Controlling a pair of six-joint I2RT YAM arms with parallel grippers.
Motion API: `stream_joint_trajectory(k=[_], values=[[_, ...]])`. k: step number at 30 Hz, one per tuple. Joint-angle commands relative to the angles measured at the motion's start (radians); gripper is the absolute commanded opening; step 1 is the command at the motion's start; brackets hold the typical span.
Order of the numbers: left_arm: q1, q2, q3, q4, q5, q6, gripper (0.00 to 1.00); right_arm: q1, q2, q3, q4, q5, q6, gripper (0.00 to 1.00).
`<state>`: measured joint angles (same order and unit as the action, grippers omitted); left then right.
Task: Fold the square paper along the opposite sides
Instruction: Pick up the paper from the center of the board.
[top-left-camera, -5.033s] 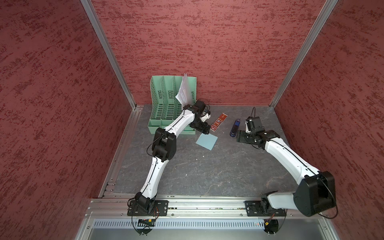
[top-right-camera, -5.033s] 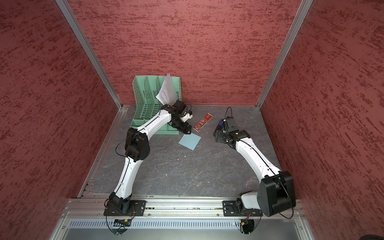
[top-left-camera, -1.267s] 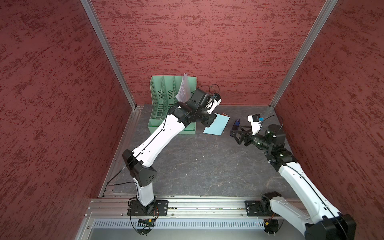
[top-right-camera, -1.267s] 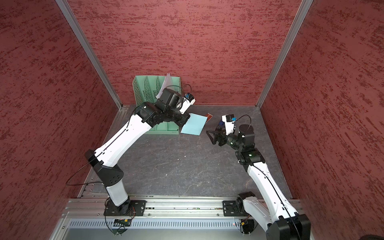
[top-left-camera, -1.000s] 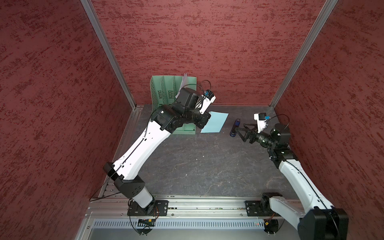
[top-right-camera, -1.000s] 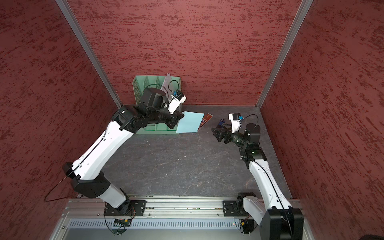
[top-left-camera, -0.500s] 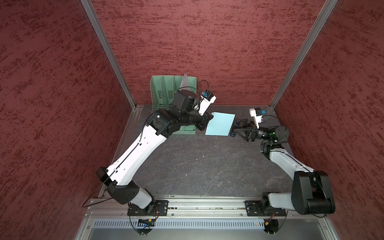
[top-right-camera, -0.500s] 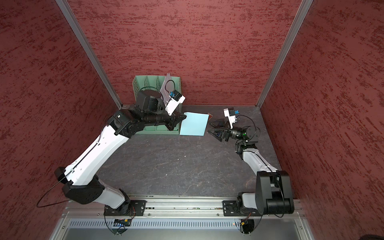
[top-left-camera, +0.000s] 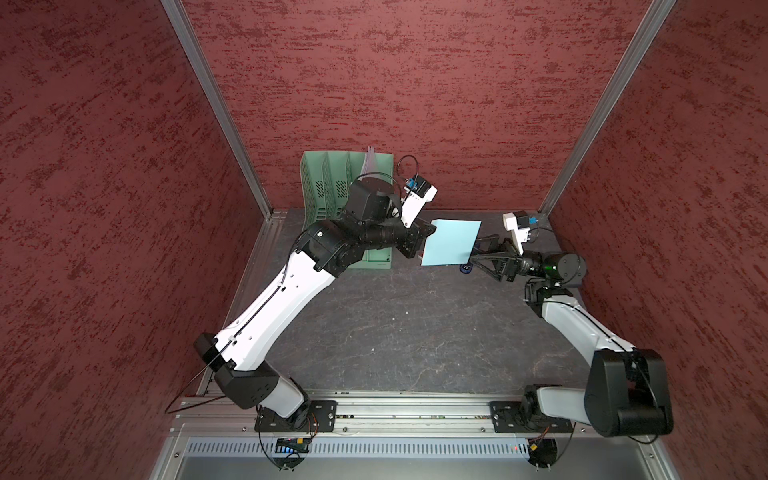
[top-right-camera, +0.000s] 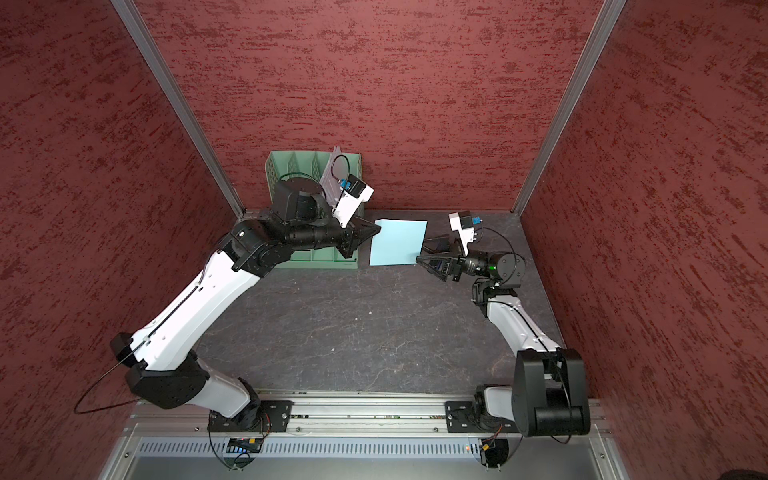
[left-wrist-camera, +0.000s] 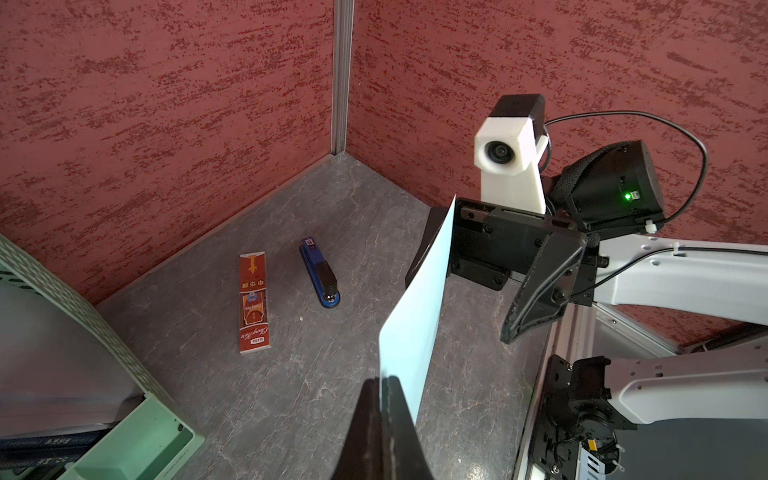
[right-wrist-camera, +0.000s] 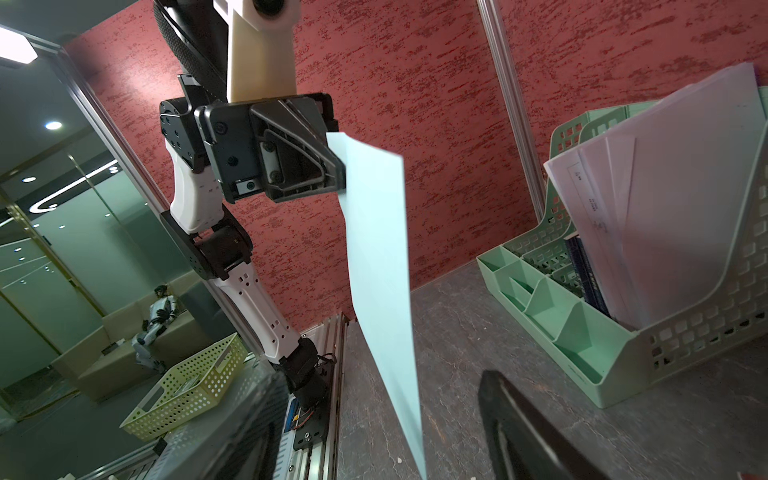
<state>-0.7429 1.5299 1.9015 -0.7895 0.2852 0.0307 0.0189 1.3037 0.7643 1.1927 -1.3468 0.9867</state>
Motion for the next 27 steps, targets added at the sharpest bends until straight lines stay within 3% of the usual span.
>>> stream_joint_trajectory(k=[1, 5, 12, 18, 27], values=[[-0.01, 0.01, 0.012, 0.032, 0.038, -0.014, 0.0, 0.007, -0.036, 0.041, -0.1, 0.001, -0.079, 0.77], [-0.01, 0.02, 0.008, 0.039, 0.04, -0.018, 0.0, 0.006, -0.059, 0.061, -0.178, 0.003, -0.125, 0.71], [-0.011, 0.016, 0.002, 0.065, 0.002, -0.01, 0.0, 0.013, -0.087, 0.066, -0.264, 0.007, -0.181, 0.49], [-0.012, 0.023, 0.008, 0.082, 0.015, -0.01, 0.01, 0.024, -0.13, 0.087, -0.448, 0.023, -0.313, 0.29], [-0.012, 0.043, 0.007, 0.067, 0.023, -0.009, 0.01, 0.035, -0.182, 0.119, -0.65, 0.046, -0.451, 0.25]])
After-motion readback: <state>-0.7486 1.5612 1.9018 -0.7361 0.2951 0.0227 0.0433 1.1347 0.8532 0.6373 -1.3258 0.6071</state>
